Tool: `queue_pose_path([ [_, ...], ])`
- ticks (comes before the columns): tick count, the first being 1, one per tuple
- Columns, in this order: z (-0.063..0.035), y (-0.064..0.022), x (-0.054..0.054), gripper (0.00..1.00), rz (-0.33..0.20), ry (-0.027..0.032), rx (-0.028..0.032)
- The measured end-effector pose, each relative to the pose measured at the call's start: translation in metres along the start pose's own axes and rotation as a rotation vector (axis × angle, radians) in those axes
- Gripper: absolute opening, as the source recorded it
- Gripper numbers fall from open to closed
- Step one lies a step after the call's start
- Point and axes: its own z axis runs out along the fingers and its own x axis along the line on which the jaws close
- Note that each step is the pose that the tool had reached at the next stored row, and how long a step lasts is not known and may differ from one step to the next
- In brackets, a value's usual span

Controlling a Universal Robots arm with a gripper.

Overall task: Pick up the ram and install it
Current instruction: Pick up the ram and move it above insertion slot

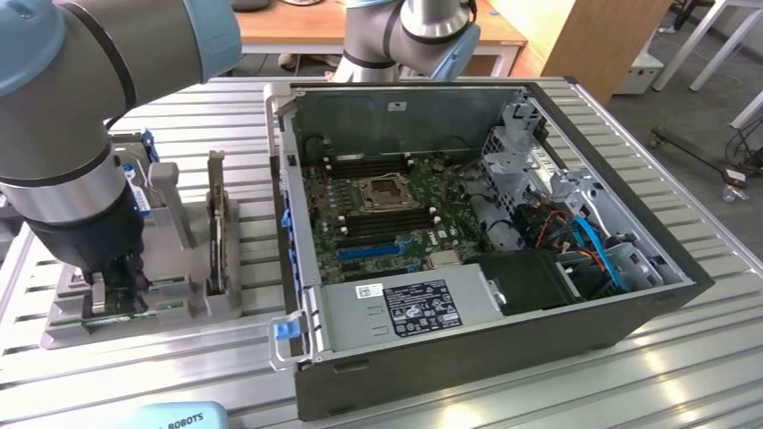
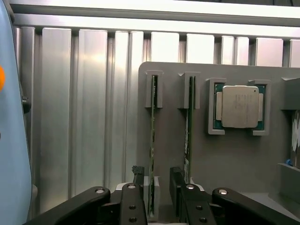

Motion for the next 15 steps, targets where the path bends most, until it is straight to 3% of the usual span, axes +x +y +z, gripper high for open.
queue_pose_path([
  [15, 0.0090, -0.0003, 0.0030, 0.35, -0.012, 0.0005, -0.0001],
])
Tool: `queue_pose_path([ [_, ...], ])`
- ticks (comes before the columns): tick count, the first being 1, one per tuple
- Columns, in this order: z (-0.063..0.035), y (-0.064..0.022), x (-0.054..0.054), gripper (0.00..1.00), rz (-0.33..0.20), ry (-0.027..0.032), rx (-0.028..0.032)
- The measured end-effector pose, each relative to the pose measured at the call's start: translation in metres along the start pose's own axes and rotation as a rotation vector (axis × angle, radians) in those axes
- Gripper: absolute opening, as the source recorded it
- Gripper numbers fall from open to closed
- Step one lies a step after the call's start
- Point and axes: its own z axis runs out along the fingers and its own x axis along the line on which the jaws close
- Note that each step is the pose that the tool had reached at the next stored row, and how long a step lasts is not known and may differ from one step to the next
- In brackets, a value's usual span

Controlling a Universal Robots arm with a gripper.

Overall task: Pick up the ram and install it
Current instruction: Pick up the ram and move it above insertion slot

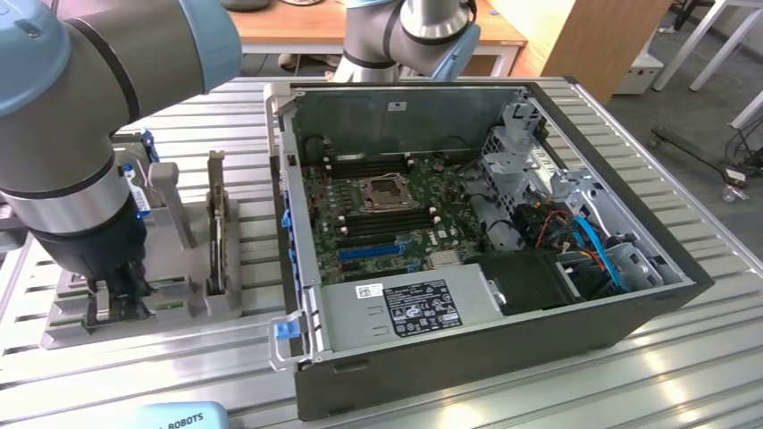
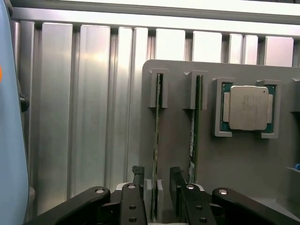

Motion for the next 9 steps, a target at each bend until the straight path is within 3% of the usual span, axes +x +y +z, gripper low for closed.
queue_pose_path([
  [9, 0.0061, -0.0003, 0.0001, 0.35, -0.001, 0.0001, -0.0001],
])
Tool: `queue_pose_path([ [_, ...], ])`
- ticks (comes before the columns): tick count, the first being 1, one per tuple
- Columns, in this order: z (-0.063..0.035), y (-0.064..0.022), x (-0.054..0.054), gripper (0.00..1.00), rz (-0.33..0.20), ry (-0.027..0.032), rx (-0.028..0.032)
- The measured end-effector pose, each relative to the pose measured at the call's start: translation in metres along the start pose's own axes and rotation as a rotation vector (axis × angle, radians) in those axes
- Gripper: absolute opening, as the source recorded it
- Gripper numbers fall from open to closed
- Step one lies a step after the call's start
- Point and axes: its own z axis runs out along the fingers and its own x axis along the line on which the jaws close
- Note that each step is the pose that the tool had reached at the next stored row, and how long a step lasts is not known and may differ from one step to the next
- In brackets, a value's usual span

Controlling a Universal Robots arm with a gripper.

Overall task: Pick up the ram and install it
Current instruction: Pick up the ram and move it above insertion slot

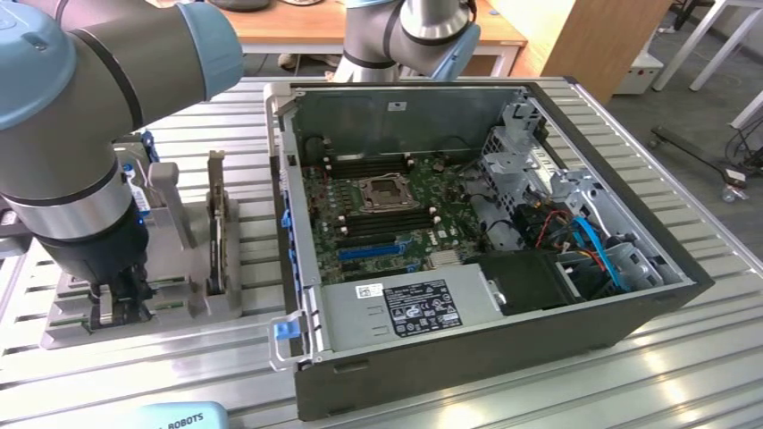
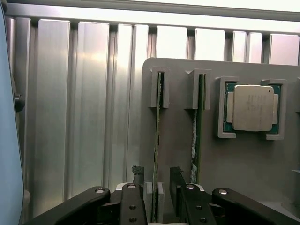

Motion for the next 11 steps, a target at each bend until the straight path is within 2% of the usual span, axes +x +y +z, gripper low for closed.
queue_pose_path([
  [11, 0.0001, 0.0020, 0.0018, 0.35, 0.000, 0.0000, 0.0000],
])
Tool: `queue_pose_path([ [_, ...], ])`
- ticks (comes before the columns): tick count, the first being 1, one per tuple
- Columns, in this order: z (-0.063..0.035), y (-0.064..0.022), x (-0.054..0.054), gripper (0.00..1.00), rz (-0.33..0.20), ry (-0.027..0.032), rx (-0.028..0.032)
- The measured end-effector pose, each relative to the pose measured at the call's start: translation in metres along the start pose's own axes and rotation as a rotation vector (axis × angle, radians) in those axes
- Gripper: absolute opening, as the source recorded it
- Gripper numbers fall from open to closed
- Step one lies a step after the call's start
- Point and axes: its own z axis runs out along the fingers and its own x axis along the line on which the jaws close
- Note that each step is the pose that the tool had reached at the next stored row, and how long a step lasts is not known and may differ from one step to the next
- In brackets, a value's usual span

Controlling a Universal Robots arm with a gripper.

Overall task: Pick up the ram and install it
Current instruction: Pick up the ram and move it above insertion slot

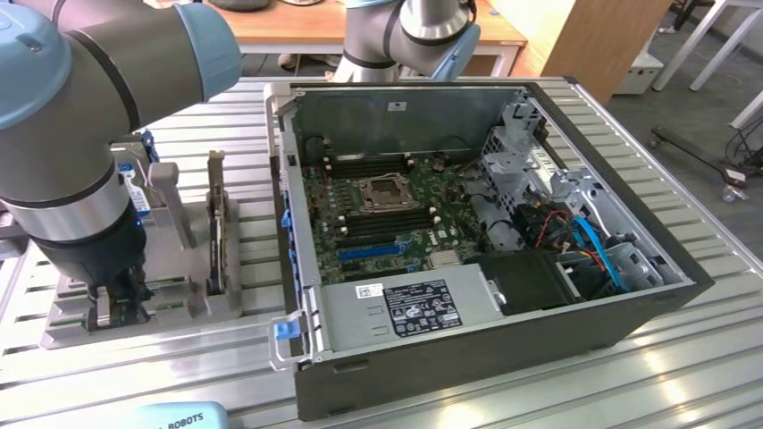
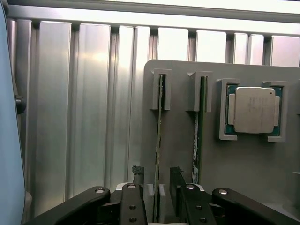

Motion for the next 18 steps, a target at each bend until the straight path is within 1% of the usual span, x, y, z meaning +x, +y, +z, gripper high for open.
queue_pose_path([
  [11, 0.0000, -0.0001, 0.0008, 0.35, 0.000, -0.0001, 0.0000],
  [13, 0.0000, -0.0001, 0.0008, 0.34, 0.000, 0.0000, 0.0000],
  [14, 0.0001, -0.0001, 0.0007, 0.27, 0.000, -0.0001, 0.0000],
  [18, 0.0001, 0.0000, 0.0008, 0.27, 0.000, -0.0001, 0.0001],
])
